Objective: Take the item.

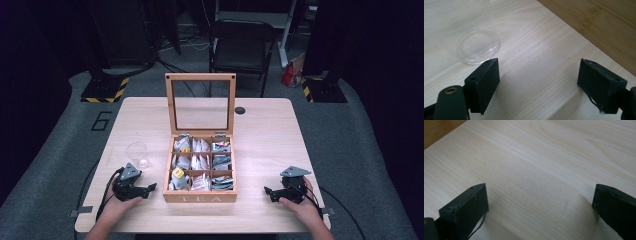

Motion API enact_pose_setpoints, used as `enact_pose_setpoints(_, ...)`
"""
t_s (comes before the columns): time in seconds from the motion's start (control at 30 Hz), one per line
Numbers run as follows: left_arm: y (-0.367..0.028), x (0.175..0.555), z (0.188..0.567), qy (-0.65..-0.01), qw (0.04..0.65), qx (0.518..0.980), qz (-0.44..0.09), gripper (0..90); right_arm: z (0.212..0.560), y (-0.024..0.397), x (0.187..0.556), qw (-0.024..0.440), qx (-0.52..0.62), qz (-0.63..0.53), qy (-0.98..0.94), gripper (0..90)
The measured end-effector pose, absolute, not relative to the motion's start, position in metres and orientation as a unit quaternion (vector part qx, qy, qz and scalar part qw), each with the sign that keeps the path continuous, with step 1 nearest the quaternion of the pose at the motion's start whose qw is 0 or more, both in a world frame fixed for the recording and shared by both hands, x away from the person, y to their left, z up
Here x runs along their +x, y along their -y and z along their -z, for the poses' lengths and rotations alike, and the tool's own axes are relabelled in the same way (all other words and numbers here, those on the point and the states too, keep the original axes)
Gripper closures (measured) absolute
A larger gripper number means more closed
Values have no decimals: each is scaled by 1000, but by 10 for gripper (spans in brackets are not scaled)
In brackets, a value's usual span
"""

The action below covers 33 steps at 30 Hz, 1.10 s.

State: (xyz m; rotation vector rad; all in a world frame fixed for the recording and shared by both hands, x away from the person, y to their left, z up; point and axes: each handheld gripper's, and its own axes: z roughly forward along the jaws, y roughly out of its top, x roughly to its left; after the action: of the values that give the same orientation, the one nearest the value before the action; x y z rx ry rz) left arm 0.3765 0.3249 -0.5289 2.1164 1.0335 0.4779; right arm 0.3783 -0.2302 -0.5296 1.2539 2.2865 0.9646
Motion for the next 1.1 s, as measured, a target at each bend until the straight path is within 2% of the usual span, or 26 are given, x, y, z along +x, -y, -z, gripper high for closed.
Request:
enact_pose_setpoints(0.5, -323, 371, 521, -400, 373, 822, -161, 287, 530, 230, 378, 181, 443, -340, -809, 0)
enact_pose_setpoints(0.67, -318, 366, 513, -409, 397, 808, -147, 305, 530, 230, 378, 181, 443, -340, -809, 0)
enact_pose_setpoints(1.1, -315, 358, 497, -410, 415, 800, -139, 337, 530, 230, 378, 181, 445, -341, -808, 0)
